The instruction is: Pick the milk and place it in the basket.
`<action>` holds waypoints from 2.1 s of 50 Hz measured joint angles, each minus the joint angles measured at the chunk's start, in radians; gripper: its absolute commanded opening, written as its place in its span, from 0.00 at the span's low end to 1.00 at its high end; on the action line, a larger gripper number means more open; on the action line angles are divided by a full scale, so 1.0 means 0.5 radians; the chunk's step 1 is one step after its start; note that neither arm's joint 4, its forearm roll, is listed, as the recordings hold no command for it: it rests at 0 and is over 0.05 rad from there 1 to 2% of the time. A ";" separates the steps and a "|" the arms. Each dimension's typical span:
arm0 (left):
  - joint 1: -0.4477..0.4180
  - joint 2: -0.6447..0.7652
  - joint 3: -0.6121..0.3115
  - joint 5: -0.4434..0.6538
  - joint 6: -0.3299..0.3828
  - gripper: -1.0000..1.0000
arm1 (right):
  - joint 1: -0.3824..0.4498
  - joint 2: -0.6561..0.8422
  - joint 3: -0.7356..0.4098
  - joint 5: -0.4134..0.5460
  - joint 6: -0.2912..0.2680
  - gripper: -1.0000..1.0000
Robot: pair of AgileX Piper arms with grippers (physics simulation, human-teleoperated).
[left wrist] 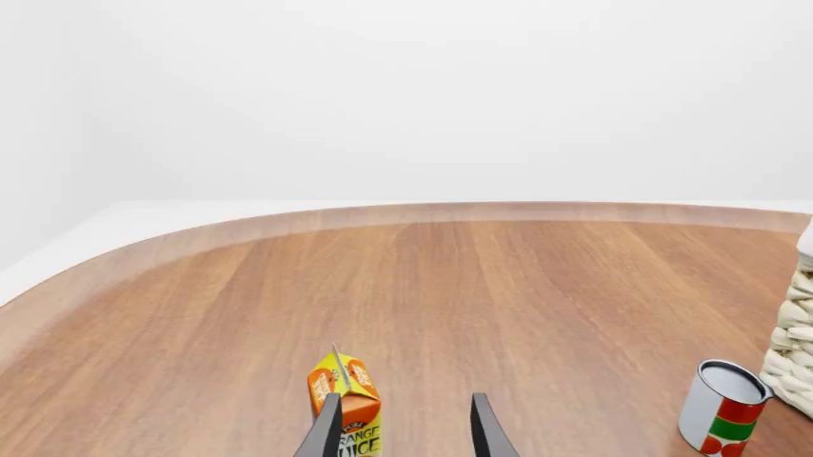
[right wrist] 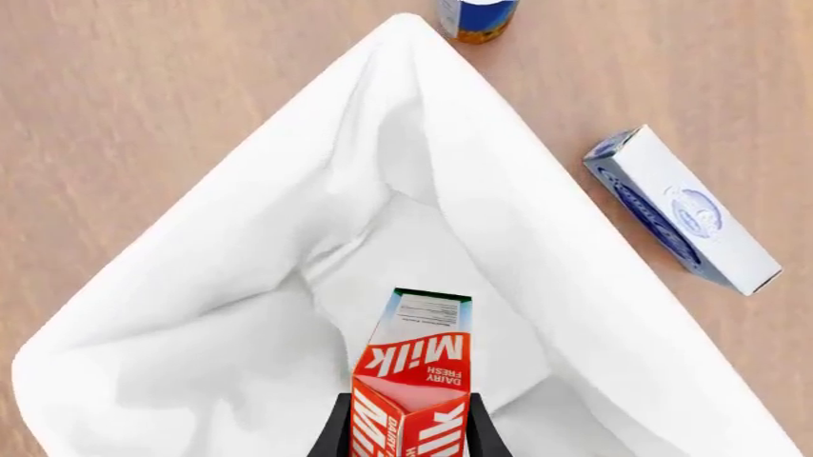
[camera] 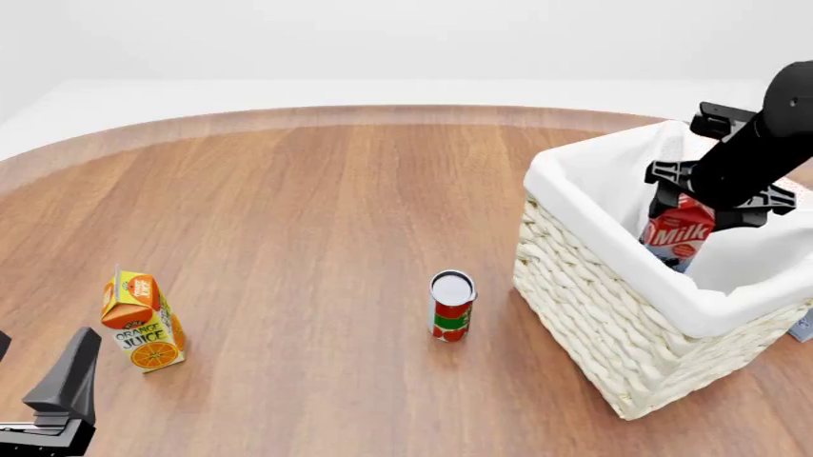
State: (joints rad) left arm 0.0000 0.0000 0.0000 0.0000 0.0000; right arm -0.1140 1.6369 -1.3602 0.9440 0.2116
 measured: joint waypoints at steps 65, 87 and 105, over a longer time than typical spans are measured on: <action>0.000 0.000 0.000 0.000 0.000 1.00 | -0.037 0.056 0.041 -0.088 -0.012 1.00; 0.000 0.000 0.000 0.000 0.000 1.00 | -0.021 -0.128 0.017 0.016 -0.084 1.00; 0.000 0.000 0.000 0.000 0.000 1.00 | 0.106 -0.349 -0.037 0.115 -0.145 1.00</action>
State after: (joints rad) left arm 0.0000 0.0000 0.0000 0.0000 0.0000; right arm -0.0612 1.4623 -1.3787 1.0015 0.1389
